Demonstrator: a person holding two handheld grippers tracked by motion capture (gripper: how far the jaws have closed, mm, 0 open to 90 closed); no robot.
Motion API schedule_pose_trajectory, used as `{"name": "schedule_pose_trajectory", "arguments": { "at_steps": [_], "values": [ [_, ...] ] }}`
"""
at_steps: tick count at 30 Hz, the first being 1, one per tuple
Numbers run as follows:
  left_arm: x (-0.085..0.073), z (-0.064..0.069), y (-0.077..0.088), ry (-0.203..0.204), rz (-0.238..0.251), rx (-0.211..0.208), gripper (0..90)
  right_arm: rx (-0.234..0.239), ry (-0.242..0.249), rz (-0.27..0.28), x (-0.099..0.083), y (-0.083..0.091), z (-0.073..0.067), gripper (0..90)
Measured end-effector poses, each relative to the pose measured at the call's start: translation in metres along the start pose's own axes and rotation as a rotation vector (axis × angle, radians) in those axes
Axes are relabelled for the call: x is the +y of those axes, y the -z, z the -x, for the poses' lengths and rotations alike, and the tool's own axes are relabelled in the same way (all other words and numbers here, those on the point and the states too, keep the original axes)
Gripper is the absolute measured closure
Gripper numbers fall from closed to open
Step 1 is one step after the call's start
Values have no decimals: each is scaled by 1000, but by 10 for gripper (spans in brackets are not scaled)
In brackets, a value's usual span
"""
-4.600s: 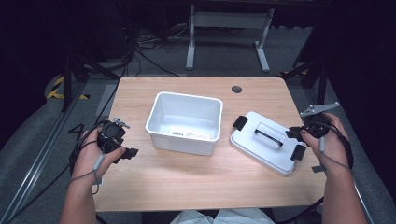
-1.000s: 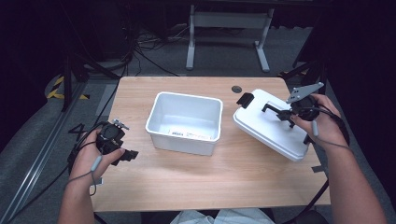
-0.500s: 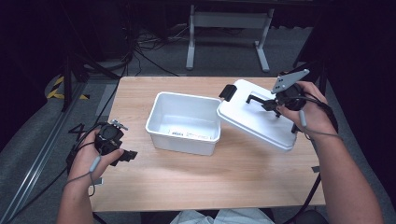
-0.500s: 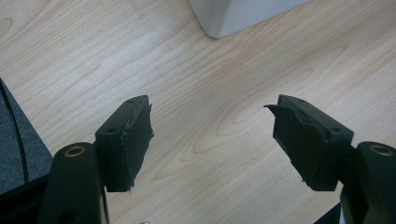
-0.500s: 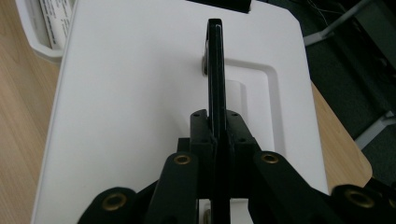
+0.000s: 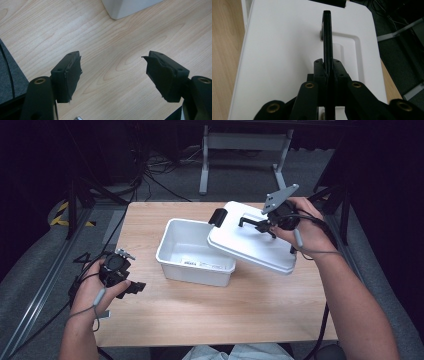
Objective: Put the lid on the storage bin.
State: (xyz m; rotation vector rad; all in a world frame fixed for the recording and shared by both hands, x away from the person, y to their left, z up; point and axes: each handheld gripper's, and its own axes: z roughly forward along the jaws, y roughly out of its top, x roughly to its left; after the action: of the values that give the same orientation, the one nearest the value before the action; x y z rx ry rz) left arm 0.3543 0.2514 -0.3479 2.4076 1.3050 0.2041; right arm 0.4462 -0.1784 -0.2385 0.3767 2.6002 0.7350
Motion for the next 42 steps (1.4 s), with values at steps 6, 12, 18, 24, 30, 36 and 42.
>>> {"name": "schedule_pose_trajectory", "arguments": {
  "at_steps": [6, 12, 18, 24, 30, 36, 42],
  "values": [
    [1, -1, 0, -2, 1, -3, 287, 11, 32, 2, 18, -11, -5, 848],
    [2, -2, 0, -3, 6, -5, 287, 26, 59, 2, 35, -22, -9, 848],
    [3, -2, 1, -8, 7, -5, 287, 34, 79, 4, 50, -33, -12, 848],
    [3, -2, 2, -3, 11, -5, 287, 41, 99, 32, 63, -43, -17, 848],
    [0, -3, 3, 3, 12, -6, 287, 50, 131, 45, 76, -54, -21, 848],
    [-3, -5, 5, 4, 17, -1, 287, 79, 149, 52, 89, -69, -27, 848],
    [-4, -5, 5, 7, 19, -3, 287, 100, 161, 60, 97, -87, -31, 848]
  ]
}}
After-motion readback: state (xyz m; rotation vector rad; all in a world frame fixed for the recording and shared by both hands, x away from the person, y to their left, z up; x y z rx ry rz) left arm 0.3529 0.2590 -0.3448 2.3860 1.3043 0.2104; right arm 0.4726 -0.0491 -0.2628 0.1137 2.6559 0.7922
